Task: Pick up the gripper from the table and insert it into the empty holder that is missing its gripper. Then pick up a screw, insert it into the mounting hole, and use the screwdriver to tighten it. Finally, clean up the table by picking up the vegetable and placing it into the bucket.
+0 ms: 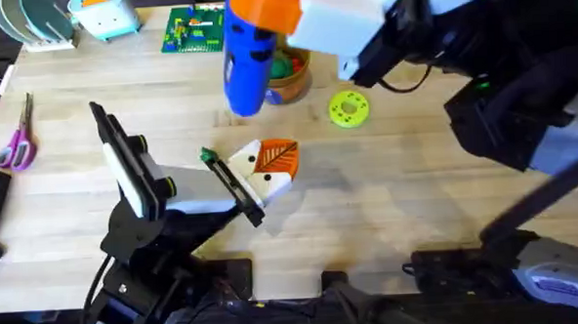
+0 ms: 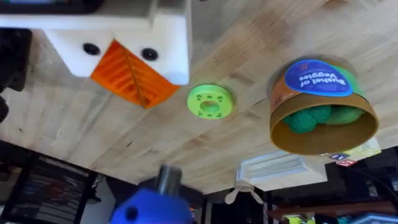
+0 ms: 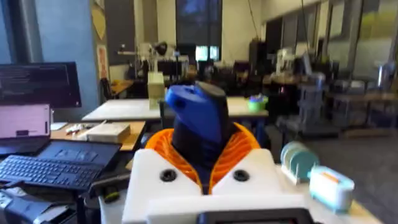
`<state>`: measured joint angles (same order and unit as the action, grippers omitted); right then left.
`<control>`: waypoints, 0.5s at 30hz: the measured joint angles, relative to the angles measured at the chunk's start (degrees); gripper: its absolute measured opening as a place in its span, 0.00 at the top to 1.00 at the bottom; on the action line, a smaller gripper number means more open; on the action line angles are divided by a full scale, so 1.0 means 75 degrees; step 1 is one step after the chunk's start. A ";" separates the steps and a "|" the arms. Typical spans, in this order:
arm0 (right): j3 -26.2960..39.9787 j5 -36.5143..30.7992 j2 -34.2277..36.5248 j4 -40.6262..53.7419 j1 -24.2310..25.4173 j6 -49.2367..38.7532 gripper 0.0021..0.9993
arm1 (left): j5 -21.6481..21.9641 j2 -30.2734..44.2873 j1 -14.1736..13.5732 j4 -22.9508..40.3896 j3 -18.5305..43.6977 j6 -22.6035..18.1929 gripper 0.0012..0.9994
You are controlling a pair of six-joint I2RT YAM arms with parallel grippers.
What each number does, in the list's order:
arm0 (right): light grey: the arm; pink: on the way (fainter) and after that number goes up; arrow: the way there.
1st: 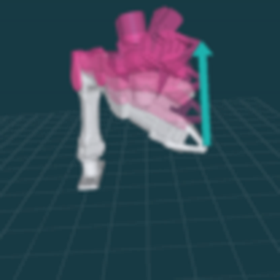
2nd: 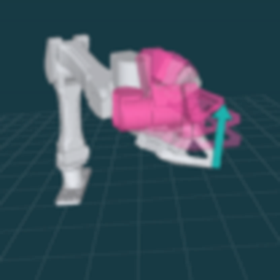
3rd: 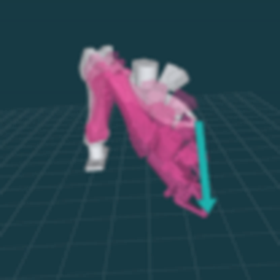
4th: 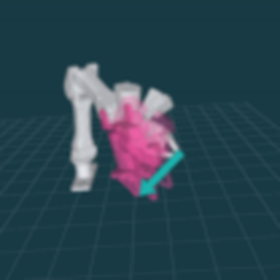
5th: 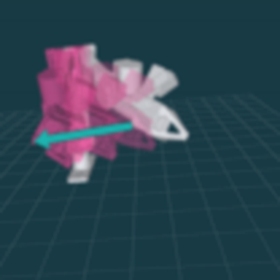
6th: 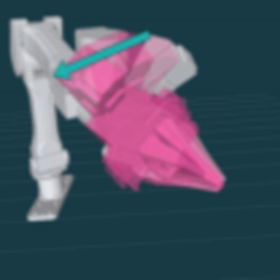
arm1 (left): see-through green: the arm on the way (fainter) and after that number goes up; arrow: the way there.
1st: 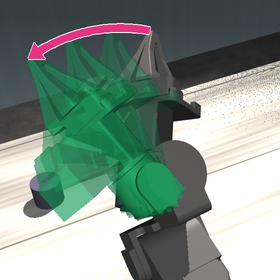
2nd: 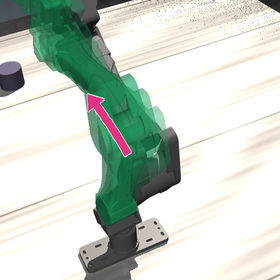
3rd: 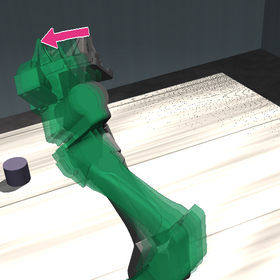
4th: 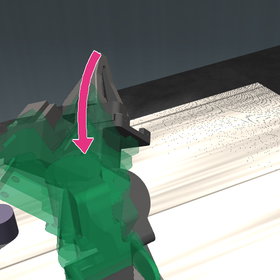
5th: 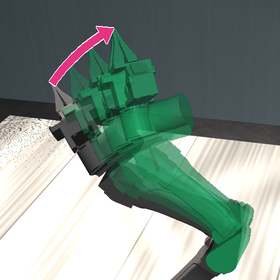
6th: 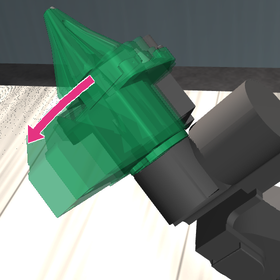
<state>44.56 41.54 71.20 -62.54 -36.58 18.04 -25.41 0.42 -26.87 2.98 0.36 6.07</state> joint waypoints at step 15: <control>0.0009 -0.0044 0.0020 0.3418 0.1704 -0.1669 0.98 | 0.0000 0.0000 0.0000 0.0000 0.0000 -0.0003 1.00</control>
<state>44.62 41.21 71.35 -36.91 -23.80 5.53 -25.41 0.42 -26.87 2.98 0.36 6.04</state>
